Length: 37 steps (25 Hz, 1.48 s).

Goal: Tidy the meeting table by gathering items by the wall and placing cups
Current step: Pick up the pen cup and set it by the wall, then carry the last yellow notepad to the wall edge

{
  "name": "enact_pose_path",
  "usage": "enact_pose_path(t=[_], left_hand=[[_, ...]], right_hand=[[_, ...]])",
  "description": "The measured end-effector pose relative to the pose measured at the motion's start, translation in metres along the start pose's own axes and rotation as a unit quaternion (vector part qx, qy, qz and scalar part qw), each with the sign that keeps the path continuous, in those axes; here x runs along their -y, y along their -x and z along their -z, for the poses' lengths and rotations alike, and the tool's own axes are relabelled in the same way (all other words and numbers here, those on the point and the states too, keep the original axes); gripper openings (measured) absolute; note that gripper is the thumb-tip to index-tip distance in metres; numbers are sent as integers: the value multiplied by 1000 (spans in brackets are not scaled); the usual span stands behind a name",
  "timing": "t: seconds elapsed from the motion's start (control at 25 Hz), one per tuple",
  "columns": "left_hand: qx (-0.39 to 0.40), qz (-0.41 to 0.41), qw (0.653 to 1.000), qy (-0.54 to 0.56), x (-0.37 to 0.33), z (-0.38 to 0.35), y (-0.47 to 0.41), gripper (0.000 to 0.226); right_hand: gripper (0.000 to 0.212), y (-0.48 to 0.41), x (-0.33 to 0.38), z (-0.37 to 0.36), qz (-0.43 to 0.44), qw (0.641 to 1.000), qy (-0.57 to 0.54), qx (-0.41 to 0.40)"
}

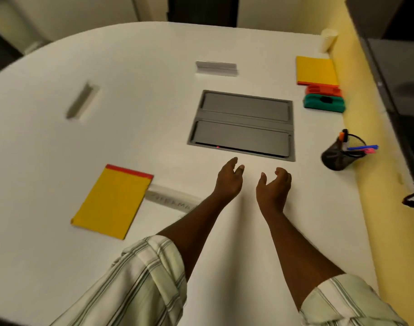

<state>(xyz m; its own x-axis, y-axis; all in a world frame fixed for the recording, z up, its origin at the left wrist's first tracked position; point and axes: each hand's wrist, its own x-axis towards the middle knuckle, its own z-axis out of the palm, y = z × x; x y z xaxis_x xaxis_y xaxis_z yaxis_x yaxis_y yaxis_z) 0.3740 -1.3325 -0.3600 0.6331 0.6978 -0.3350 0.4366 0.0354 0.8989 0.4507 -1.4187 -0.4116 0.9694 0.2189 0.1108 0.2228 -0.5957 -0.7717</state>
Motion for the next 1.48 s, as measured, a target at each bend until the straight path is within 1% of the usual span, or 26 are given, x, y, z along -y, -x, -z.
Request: enact_pose_path(t=[0.12,0.28,0.4,0.48,0.64,0.76,0.84,0.96,1.12,1.28,1.4,1.48], left_hand=[[-89,-1,996,1,14,54,12,43],[-211,11,977,-21,41,129,20,39],[-268,43,961,-54,68,193,21,38],[-295,67,948,-103,91,235,22,37],[-326,137,921,-163,146,303,29,40],[-338,191,907,-161,183,331,35,43],[-340,209,904,-153,200,342,36,44],[-317,212,909,-166,218,351,33,48],[-291,199,915,-197,231,363,25,51],[-296,173,913,-220,234,365,19,38],[-296,174,909,-235,233,360,15,30],[-305,195,901,-239,231,359,12,31]], right_hand=[[36,33,36,-25,41,998,-18,53],[31,73,89,-55,96,987,-62,114],[26,117,122,-74,116,976,-107,152],[22,151,137,-86,118,964,-133,199],[25,201,143,-115,74,933,-104,337],[39,221,134,-135,1,898,-52,436],[49,232,130,-145,-55,878,-31,474],[51,245,129,-156,-116,867,-34,483],[41,254,136,-172,-162,875,-54,453],[37,257,139,-183,-229,873,-60,426],[28,253,142,-189,-269,866,-79,414],[39,253,145,-189,-284,865,-88,405]])
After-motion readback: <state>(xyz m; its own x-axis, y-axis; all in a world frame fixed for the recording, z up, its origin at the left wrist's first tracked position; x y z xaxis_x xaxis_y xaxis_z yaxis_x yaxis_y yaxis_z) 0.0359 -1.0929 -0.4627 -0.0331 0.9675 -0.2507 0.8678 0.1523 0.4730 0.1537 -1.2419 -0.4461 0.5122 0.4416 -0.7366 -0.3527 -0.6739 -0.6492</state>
